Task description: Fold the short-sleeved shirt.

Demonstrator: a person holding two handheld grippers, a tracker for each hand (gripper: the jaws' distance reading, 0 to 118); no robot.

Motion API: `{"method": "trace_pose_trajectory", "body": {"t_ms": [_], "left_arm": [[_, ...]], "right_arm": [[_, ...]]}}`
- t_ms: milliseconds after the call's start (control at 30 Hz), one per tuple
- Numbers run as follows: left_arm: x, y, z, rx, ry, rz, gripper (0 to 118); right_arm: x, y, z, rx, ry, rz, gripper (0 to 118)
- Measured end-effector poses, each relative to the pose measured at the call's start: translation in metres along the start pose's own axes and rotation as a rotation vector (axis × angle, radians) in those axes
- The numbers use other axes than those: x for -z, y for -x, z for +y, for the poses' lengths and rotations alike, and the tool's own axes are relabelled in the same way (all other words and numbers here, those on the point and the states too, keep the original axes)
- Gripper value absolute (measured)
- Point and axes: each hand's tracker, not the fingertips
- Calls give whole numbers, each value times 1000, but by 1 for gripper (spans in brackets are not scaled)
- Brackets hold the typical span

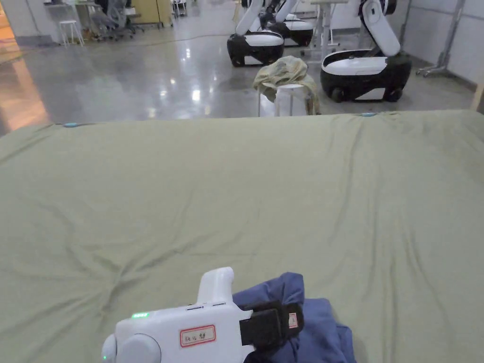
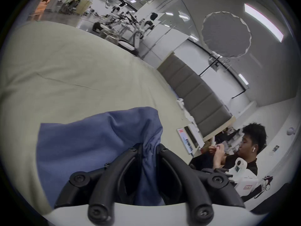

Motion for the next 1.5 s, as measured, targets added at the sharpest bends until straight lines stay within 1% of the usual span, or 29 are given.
{"method": "trace_pose_trajectory", "body": {"t_ms": [33,67,100,133,233,267,300,333,367,433,467,533,567,600,667,767,800,833,867,933,967,1067,1167,1200,1233,1267,1333,1433,1500], "left_arm": [[-2,-1,3,-8,-8,-28,21],[-7,0,8,-22,-15,-39,37],[-14,2,12,-34,-33,-27,65],[-26,4,18,-47,-76,-11,67],[-52,21,21,-113,-169,-35,62],[-53,22,21,-135,-177,-56,44],[-48,23,18,-138,-173,-49,5],[-34,20,14,-144,-153,-14,4],[-21,24,10,-127,-105,76,4],[23,22,-1,-113,69,-14,4],[46,22,-11,-85,173,-10,4],[76,21,-33,-12,314,131,4],[80,21,-39,47,299,120,4],[69,20,-32,33,214,95,4],[57,20,-21,-72,216,86,4],[19,3,-7,88,143,128,6],[1,-1,-1,133,115,143,12],[-17,-4,3,155,82,159,17],[-39,-4,8,149,28,176,17],[-74,1,13,111,-39,142,55],[-91,5,15,82,-75,124,62],[-124,24,18,42,-113,127,64],[-137,48,14,-20,-117,153,64],[-136,57,12,-54,-117,137,65],[-136,64,10,-82,-111,86,66],[-134,74,8,-114,-91,6,66],[-123,89,3,-188,-70,-70,66],[-100,110,0,-241,-43,-3,66],[-85,123,-3,-305,6,-14,66]], "right_arm": [[0,-3,-1,7,1,-4,0],[0,-5,-2,18,2,-8,0],[1,-8,-3,25,4,-9,0],[2,-11,-4,31,7,-9,0],[7,-15,-8,41,22,-12,0],[7,-15,-9,43,25,-13,0],[8,-16,-10,46,28,-10,0],[10,-16,-10,53,34,-8,0],[10,-15,-10,57,38,-5,0],[10,-13,-10,58,42,3,0],[10,-11,-9,56,41,9,0],[12,-9,-7,60,50,17,0],[14,-8,-5,62,57,13,0],[16,-7,-4,59,60,11,0],[25,-5,5,48,74,14,0],[51,3,35,-21,107,99,0],[63,8,47,-46,121,131,0],[74,15,57,-67,128,148,0],[87,23,68,-93,135,175,0],[111,38,86,-131,157,230,0],[124,47,95,-151,176,239,0],[172,65,108,-235,358,201,0],[226,74,87,-431,578,12,0],[234,74,79,-428,595,36,0],[224,76,87,-364,488,50,0],[218,78,89,-347,521,35,0],[218,80,86,-398,518,39,0],[218,76,87,-372,517,46,0],[219,75,86,-355,516,52,0]]}}
